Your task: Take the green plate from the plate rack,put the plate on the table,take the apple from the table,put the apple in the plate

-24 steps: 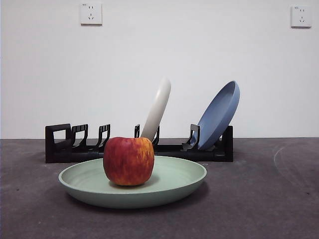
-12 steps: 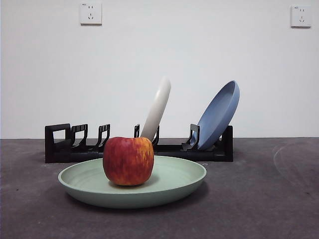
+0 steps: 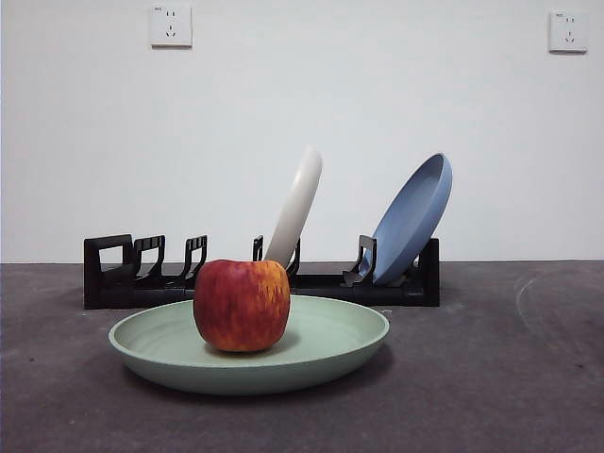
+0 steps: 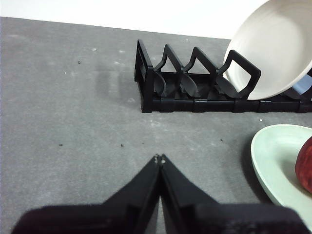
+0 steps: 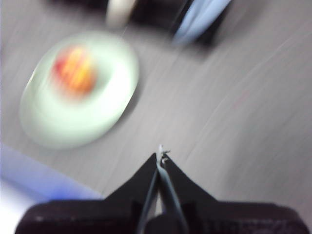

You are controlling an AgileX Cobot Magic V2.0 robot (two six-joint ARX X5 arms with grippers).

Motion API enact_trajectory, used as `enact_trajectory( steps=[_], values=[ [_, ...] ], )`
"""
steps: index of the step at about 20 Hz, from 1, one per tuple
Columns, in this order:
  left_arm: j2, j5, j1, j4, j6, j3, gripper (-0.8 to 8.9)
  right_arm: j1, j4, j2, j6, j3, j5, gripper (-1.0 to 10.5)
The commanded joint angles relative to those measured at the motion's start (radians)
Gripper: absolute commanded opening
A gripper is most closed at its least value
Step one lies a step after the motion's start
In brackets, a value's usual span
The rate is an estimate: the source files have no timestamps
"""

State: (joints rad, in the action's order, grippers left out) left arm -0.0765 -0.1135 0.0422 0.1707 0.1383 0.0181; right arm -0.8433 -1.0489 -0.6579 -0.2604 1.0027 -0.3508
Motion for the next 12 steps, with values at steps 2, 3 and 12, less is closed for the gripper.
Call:
enact_trajectory(
  steps=[2,3,12],
  values=[
    [-0.002,0.003,-0.002,-0.009,-0.011,-0.007,-0.03,0.082,0.316,0.002,0.185,-0.050,-0.049,0.0],
    [-0.002,0.003,-0.002,-0.008,-0.011,-0.007,-0.03,0.121,0.426,0.002,0.248,-0.076,-0.043,0.0],
    [-0.002,0.003,-0.002,-0.008,-0.011,-0.007,-0.03,0.659,1.028,0.096,0.411,-0.546,0.457,0.0]
  ],
)
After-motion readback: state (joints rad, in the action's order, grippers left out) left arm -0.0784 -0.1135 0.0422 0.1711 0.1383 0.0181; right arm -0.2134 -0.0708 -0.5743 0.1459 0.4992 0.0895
